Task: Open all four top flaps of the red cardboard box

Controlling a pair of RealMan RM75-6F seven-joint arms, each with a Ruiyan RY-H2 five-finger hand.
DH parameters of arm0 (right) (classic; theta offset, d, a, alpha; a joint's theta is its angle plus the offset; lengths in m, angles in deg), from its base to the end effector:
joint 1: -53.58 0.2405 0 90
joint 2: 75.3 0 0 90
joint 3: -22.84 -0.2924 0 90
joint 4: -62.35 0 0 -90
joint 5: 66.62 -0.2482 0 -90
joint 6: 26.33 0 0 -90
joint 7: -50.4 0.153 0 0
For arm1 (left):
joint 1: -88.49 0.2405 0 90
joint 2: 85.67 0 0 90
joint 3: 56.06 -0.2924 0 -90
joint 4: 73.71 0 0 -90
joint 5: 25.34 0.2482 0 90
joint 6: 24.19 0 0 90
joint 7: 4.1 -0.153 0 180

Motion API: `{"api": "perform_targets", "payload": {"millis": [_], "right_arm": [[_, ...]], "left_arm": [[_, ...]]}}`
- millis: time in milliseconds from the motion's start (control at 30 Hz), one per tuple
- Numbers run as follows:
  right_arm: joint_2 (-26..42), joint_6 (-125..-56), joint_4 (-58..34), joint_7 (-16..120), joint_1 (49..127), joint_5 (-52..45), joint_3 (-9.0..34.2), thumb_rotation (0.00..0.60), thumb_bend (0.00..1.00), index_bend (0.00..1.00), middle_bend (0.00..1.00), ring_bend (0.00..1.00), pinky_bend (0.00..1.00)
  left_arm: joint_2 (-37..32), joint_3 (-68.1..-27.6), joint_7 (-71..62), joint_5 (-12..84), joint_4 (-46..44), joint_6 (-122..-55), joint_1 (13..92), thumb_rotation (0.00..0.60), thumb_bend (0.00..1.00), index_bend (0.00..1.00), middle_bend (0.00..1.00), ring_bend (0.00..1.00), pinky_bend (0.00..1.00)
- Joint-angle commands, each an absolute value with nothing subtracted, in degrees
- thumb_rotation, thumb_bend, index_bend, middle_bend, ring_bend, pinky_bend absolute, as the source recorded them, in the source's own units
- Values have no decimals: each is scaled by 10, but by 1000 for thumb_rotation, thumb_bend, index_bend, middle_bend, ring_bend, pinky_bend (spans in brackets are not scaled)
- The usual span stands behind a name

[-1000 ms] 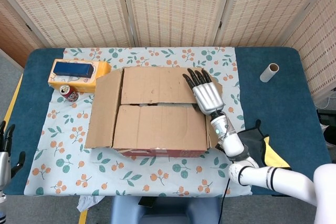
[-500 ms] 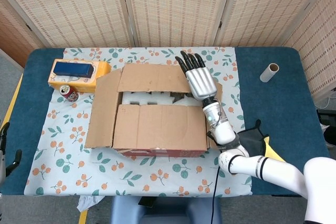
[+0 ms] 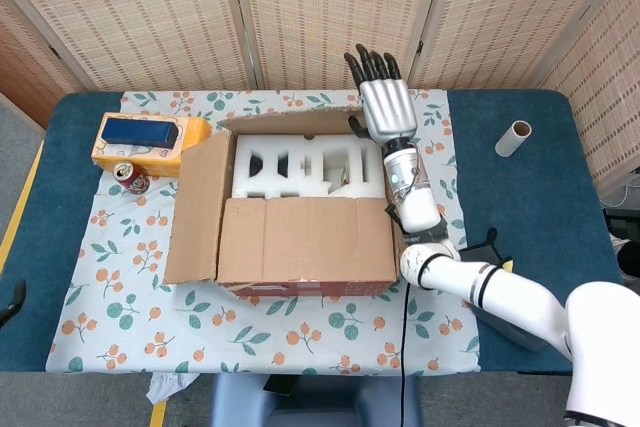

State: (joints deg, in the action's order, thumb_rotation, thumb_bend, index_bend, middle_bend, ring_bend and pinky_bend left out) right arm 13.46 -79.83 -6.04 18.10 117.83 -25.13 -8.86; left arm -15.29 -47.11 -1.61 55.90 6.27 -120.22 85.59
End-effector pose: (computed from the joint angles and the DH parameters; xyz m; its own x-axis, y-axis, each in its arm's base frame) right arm -0.0247 -0.5511 0.0548 0.3674 0.0996 0.9247 -0.9021 -0.2040 0.3803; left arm -0.3918 0.2036 0.1730 0.4443 -0.2848 0.8494 0.8957 0.1208 -0.4280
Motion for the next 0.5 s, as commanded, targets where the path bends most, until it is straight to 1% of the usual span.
{"api": "perform_targets", "payload": {"millis": [33,200,233,367,433,500], "right_arm": [[144,-753,31,176,1219,-290,-101,600,365,0,0,0,0],[189,-656,211,222,1267,-299,-99,600,365,0,0,0,0],[203,-627,260,239,1278,-296,-97,600,365,0,0,0,0],[243,-540,396,302,1305,-274,-90,600,364,0,0,0,0],[251,-511,419,351,1308,-264,-96,600,364,0,0,0,0],[243,-488,405,414,1301,-244,-102,600,365,0,0,0,0]], "left_arm": [[-156,-460,-4,538,52,-1190,858,600,438,0,0,0,0],[-159,-449,6,504,44,-1161,856,600,437,0,0,0,0],[-159,-446,6,497,42,-1154,855,600,438,0,0,0,0],[-155,-440,-5,479,28,-1131,847,600,438,0,0,0,0],[-154,-440,-14,474,23,-1121,843,600,438,0,0,0,0],[-151,-440,-19,469,21,-1115,841,600,438,0,0,0,0]]}}
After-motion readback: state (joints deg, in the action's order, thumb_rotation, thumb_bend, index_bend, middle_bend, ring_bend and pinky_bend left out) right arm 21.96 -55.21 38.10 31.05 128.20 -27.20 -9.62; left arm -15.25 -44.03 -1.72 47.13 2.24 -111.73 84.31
